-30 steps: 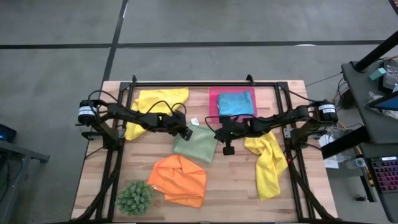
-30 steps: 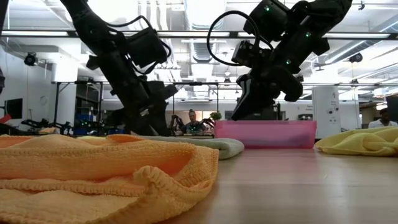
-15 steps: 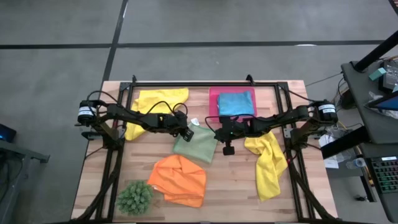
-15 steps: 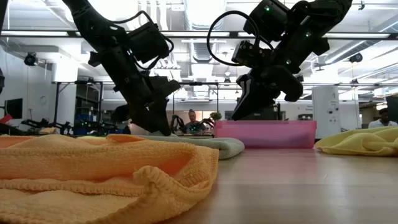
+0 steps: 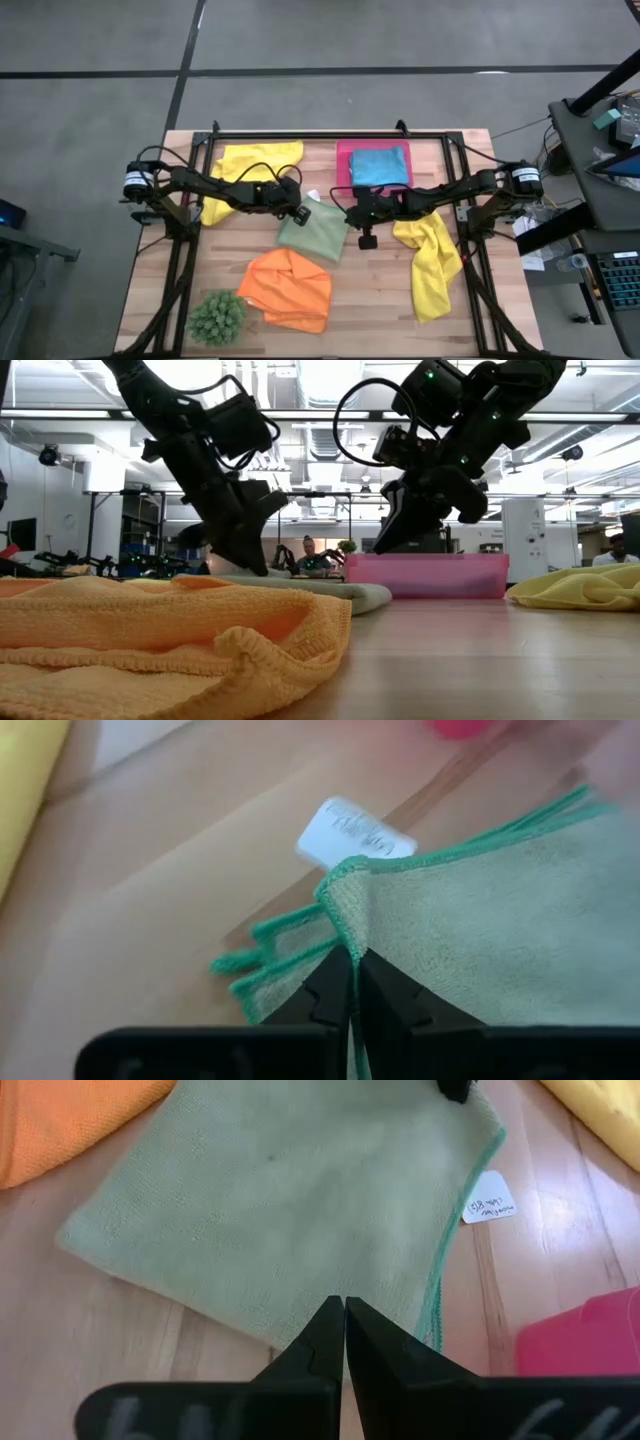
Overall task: Fold microfiber towels
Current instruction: Fold the green microfiber cloth
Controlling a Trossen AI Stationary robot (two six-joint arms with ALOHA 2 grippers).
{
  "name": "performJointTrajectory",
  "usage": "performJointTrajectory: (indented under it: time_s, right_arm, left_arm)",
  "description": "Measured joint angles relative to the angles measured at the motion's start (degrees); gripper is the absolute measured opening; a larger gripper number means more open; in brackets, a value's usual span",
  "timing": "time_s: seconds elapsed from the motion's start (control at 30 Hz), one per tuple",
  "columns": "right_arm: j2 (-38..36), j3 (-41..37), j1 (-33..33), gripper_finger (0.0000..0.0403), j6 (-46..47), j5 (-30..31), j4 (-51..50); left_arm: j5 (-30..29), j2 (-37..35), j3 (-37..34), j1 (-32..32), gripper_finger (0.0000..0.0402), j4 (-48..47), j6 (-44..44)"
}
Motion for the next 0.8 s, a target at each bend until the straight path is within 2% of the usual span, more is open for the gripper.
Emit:
performJointTrajectory:
  time_s: [0.5,0.63,0.8]
  right_arm:
    - [0.00,-0.16,0.00,0.0009,0.48,-0.03,0.63]
    - [1.14,-0.68,0.00,0.0009,0.37,-2.78,6.05]
    - [5.62,-0.94,-0.15,0.0009,-1.24,-2.99,9.78]
  left_arm:
    - [-0.89,0.12,-0.09,0.00,0.0005,-2.55,-2.61]
    - [-0.90,0.12,-0.11,0.00,0.0031,-2.63,-2.62]
    - [-0.89,0.10,-0.17,0.00,0.0083,-3.61,-2.63]
